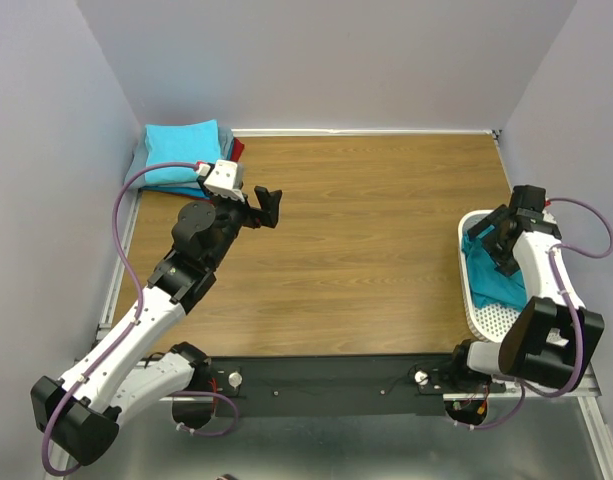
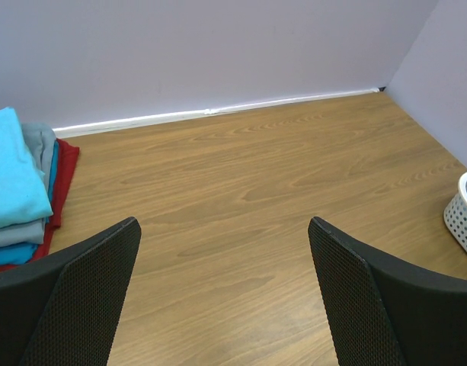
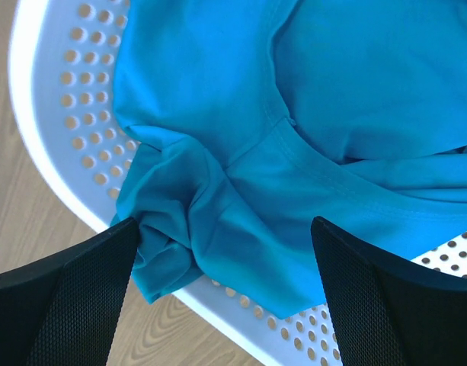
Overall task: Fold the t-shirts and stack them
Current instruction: Grab the tshirt from the pile
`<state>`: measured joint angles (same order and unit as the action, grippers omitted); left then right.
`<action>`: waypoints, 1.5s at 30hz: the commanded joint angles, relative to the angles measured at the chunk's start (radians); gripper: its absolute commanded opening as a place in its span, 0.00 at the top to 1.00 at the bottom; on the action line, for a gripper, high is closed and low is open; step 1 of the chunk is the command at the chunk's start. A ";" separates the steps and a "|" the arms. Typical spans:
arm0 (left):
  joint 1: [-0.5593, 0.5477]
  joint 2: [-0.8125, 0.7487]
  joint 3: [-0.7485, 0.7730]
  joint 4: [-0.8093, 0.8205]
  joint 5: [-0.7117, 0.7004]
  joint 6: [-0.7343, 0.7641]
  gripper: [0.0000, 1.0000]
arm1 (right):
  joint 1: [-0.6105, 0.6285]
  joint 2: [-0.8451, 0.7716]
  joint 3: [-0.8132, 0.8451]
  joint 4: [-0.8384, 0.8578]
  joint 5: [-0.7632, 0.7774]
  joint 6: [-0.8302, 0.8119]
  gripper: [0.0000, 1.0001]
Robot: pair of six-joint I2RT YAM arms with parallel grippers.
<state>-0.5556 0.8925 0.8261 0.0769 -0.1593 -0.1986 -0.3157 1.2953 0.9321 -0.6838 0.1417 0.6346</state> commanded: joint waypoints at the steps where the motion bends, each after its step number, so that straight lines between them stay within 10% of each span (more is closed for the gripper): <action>1: 0.002 0.005 0.004 -0.003 0.017 0.008 0.02 | -0.008 0.036 -0.016 -0.010 -0.022 -0.003 0.00; 17: 0.002 0.003 0.005 -0.011 -0.013 0.030 0.02 | -0.008 0.107 -0.095 0.109 -0.036 0.050 0.15; 25: 0.002 0.006 0.005 -0.011 -0.011 0.031 0.02 | -0.008 -0.020 -0.070 0.093 0.051 0.040 0.99; 45: 0.002 0.010 0.011 -0.022 -0.002 0.033 0.02 | 0.001 -0.380 0.443 0.000 0.125 -0.082 1.00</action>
<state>-0.5556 0.9001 0.8261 0.0650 -0.1604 -0.1761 -0.3161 0.9325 1.2545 -0.6834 0.2245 0.6212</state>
